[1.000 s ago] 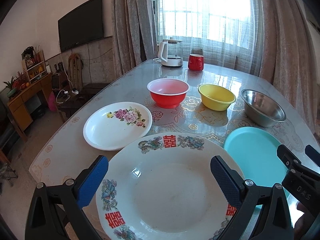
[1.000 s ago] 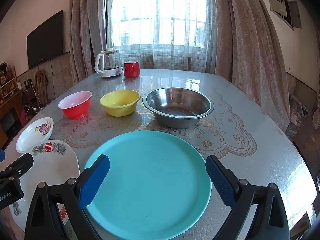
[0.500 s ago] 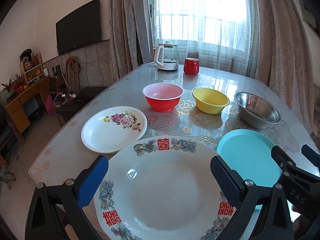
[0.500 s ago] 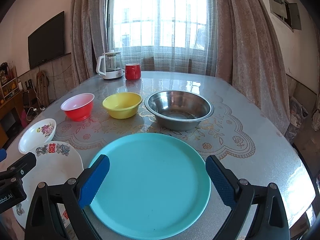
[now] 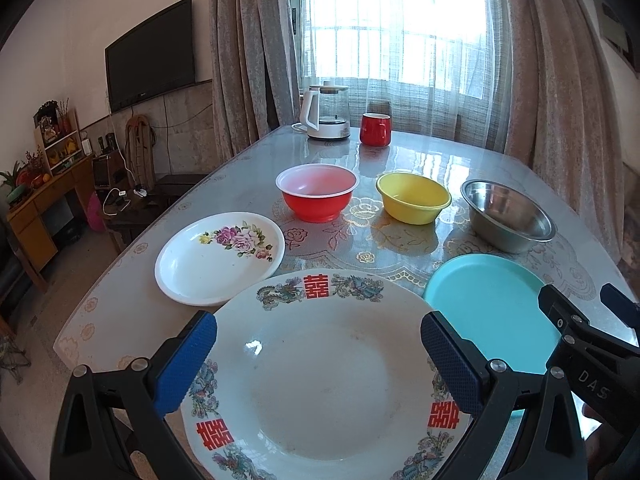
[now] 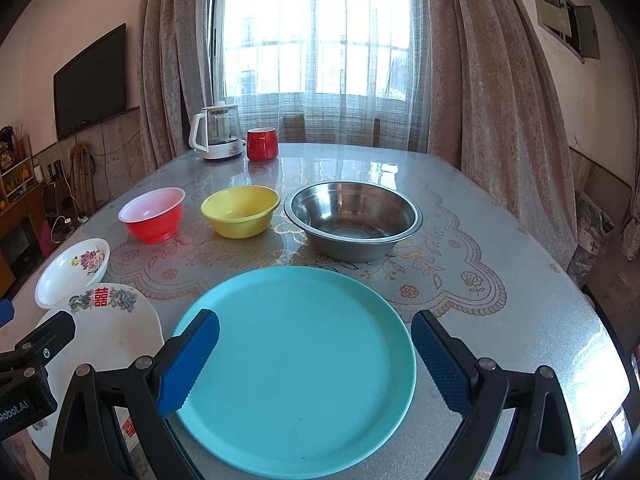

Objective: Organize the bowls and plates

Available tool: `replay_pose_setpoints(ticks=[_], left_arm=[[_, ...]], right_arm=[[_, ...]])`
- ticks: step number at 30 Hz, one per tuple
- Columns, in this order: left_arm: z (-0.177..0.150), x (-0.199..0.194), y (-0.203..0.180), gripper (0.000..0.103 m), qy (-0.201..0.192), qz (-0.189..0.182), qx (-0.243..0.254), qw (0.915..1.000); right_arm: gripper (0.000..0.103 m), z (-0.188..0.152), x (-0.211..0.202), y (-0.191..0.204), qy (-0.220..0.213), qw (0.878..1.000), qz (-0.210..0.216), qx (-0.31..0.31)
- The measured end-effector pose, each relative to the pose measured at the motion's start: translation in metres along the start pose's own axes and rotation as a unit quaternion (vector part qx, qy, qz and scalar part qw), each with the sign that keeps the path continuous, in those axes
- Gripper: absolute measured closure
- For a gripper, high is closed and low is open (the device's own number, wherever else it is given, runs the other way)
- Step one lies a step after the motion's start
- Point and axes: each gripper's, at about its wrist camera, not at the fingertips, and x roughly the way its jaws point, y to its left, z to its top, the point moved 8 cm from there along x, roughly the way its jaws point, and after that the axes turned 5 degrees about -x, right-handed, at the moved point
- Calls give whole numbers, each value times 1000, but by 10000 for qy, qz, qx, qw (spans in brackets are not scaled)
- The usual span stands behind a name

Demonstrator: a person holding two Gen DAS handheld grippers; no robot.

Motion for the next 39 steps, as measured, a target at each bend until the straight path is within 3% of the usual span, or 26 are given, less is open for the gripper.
replay_pose_setpoints(ticks=[17, 31, 39], left_arm=[[2, -3, -3, 0, 26, -42, 3, 10000], [5, 4, -22, 0, 45, -90, 376, 9992], [7, 15, -43, 0, 501, -840, 441, 9942]], right_arm=[[5, 2, -2, -9, -32, 9999, -67, 113], [5, -5, 7, -20, 88, 9995, -13, 298], [5, -12, 13, -36, 271, 9980, 186, 537]])
